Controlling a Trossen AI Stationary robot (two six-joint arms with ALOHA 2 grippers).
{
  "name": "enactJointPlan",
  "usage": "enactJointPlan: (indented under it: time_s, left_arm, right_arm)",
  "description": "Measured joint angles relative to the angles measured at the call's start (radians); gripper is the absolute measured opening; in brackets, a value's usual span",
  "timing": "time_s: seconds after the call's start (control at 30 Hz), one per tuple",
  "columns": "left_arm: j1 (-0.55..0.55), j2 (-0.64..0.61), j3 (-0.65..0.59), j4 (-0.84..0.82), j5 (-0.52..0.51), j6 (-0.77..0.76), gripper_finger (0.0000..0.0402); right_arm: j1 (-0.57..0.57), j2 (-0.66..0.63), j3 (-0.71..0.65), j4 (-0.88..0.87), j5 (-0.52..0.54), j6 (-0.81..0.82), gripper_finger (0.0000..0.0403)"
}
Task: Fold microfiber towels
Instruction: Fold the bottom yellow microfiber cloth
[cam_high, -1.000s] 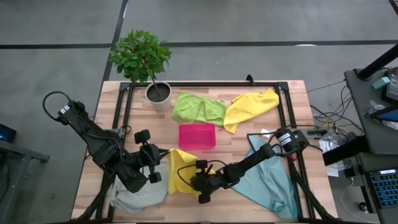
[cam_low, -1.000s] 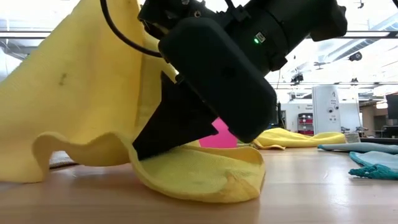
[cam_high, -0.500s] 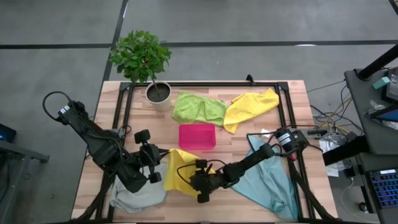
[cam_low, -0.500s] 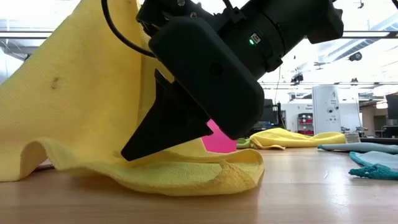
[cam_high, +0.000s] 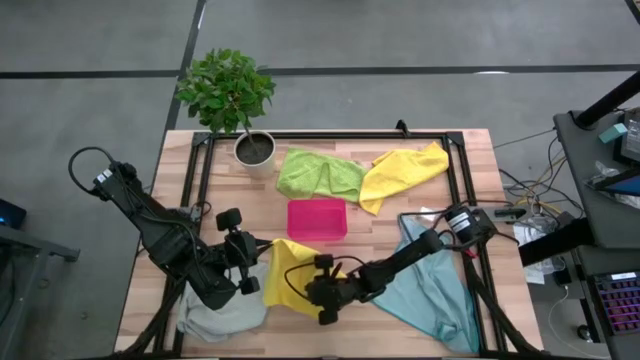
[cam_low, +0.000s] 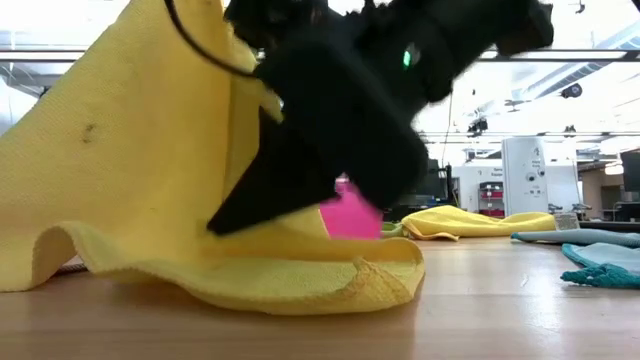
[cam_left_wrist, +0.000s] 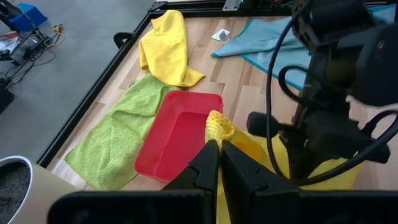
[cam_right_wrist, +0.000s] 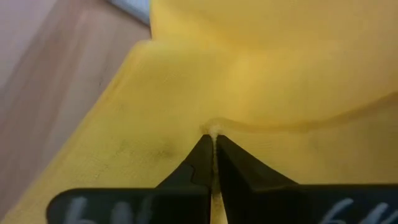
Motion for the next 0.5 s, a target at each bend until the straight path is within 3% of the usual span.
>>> enactJointPlan:
  time_s: [0.23,0.5]
  left_arm:
    - [0.0,0.0,0.0,-0.001,0.005,0.0,0.0]
    - [0.0,0.0,0.0,-0.001,0.074,0.0,0.0]
  right_arm:
    - [0.015,-0.129,-0.012,-0.164,0.003,-0.002,0.0009]
    - [0.059,-0.361,-0.059,-0.284,0.005,-0.015,0.0008]
